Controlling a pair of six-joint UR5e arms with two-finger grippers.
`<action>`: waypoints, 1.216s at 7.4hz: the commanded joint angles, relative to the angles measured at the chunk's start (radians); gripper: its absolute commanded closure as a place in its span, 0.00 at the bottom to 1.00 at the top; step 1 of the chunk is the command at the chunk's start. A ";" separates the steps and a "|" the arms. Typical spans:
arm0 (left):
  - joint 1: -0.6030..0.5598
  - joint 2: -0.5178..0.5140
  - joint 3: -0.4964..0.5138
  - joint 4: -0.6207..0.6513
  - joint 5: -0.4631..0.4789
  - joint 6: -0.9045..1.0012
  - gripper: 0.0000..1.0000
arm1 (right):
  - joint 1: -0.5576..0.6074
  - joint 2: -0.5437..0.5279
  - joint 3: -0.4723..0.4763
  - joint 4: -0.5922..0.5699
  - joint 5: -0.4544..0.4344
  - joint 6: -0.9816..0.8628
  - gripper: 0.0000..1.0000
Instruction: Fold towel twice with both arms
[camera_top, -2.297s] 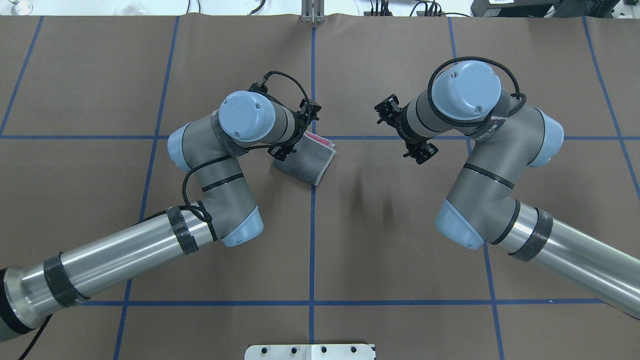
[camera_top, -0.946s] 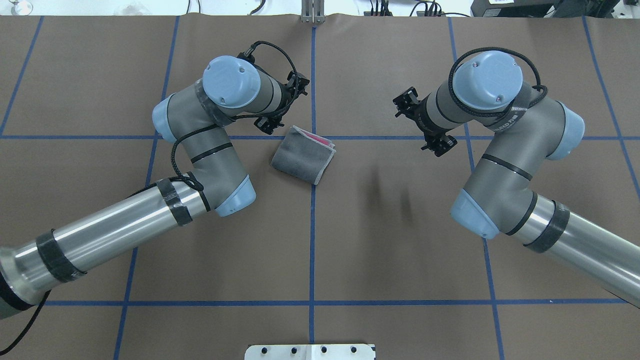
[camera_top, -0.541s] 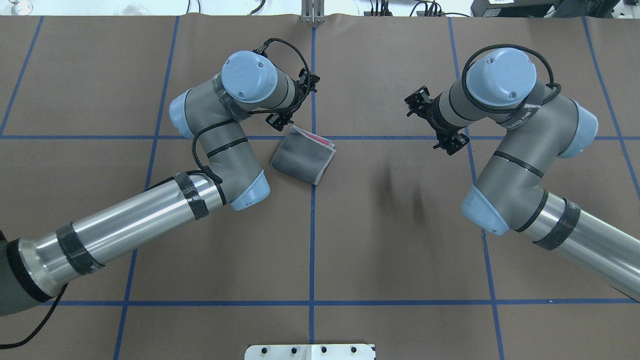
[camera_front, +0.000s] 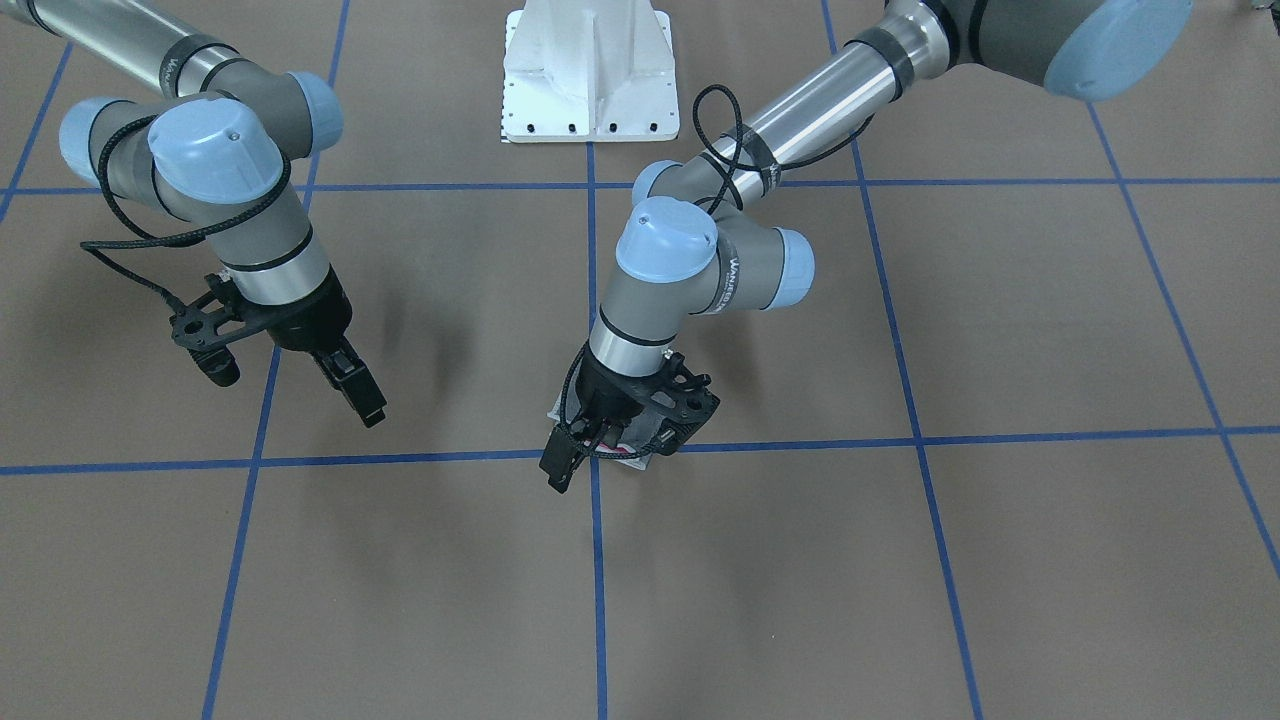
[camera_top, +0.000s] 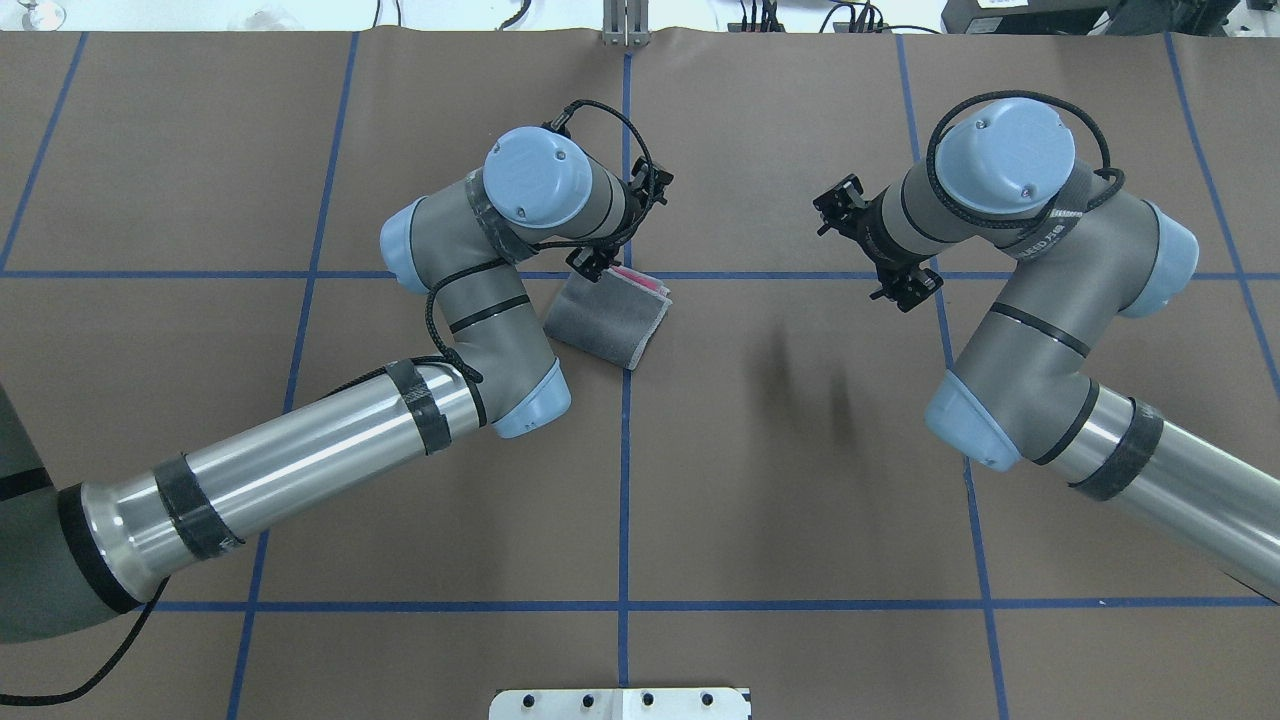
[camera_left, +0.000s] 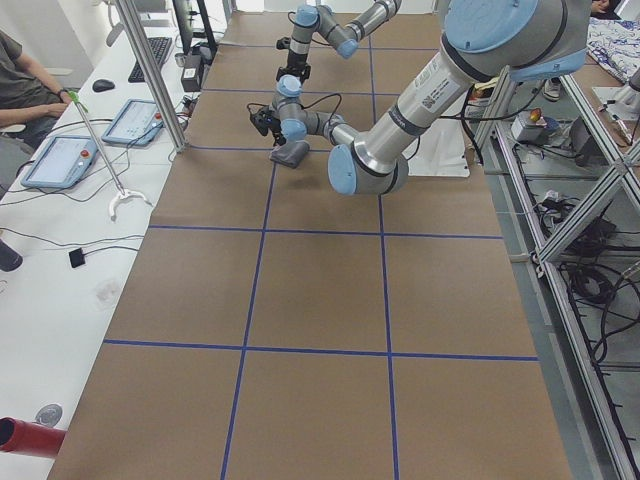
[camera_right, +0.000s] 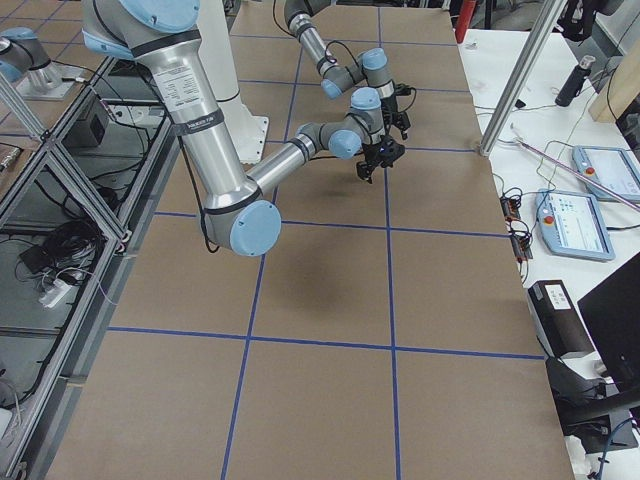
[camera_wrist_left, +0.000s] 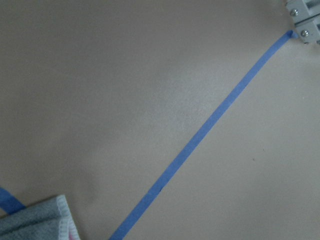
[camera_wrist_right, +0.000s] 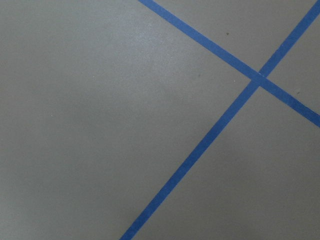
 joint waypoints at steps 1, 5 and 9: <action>0.001 0.005 0.006 0.000 0.000 0.006 0.00 | -0.001 0.001 -0.001 -0.001 0.001 0.001 0.00; -0.032 0.009 0.053 -0.029 -0.003 0.013 0.00 | -0.004 -0.007 -0.009 -0.001 0.000 0.003 0.00; -0.052 0.036 0.070 -0.071 -0.006 0.070 0.00 | -0.010 -0.022 -0.009 -0.001 -0.004 0.000 0.00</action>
